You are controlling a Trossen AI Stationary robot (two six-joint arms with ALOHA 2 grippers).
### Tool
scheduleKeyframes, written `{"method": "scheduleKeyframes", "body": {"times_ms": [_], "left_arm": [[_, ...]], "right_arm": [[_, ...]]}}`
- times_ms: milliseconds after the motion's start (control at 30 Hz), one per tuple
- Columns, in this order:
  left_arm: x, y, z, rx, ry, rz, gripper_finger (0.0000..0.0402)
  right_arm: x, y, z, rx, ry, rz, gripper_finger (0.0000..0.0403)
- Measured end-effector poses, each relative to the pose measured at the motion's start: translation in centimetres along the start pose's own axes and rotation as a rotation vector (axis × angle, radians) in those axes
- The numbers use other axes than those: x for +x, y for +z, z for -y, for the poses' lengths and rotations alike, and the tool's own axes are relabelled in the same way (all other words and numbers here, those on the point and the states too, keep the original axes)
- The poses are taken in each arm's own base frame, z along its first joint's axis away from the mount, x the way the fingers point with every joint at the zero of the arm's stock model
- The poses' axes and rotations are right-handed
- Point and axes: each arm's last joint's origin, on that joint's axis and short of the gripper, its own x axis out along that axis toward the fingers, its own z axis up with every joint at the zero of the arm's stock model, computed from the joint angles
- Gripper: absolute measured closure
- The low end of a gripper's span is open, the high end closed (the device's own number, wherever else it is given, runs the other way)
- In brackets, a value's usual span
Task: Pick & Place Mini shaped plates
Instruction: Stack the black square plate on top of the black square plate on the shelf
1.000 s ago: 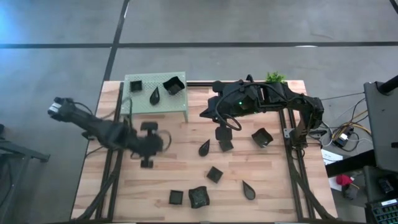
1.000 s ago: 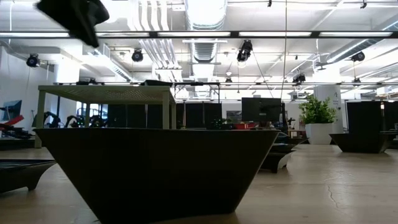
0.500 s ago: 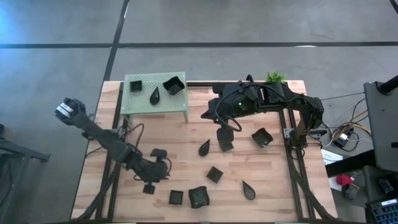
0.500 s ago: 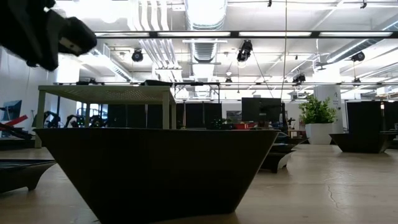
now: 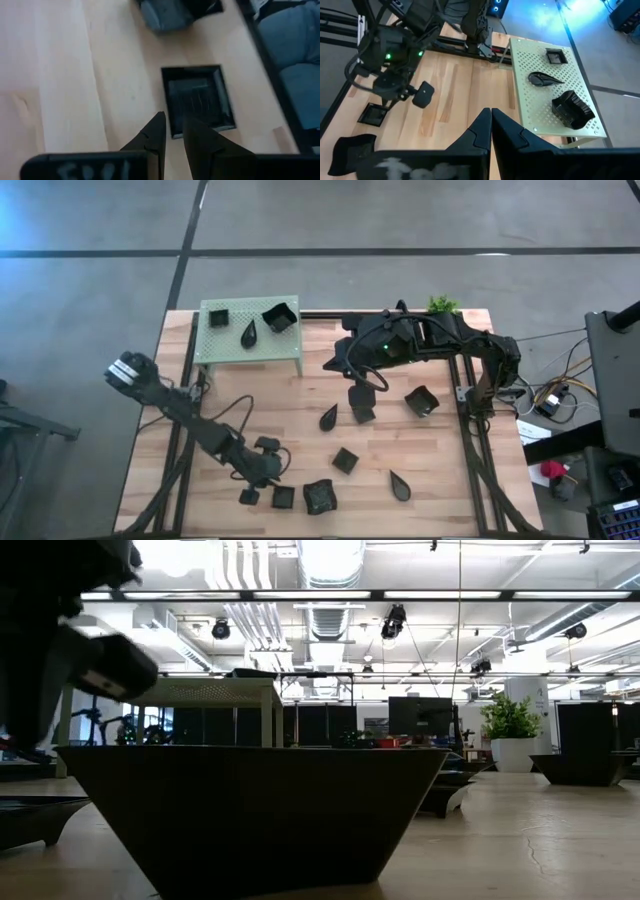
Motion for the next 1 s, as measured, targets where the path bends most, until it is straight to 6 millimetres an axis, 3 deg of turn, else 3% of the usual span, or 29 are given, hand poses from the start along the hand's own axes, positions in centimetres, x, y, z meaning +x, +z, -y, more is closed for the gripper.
{"method": "scheduleKeyframes", "body": {"times_ms": [233, 1000], "left_arm": [[1.2, -0.5, -0.2, -0.053, -0.002, -0.038, 0.0344], [1.3, -0.5, -0.2, -0.124, -0.009, -0.022, 0.0344]], "right_arm": [[0.0, 0.0, 0.0, -0.001, 0.0, 0.0, 0.0394], [0.0, 0.0, 0.0, 0.0, 0.0, 0.0, 0.0394]]}}
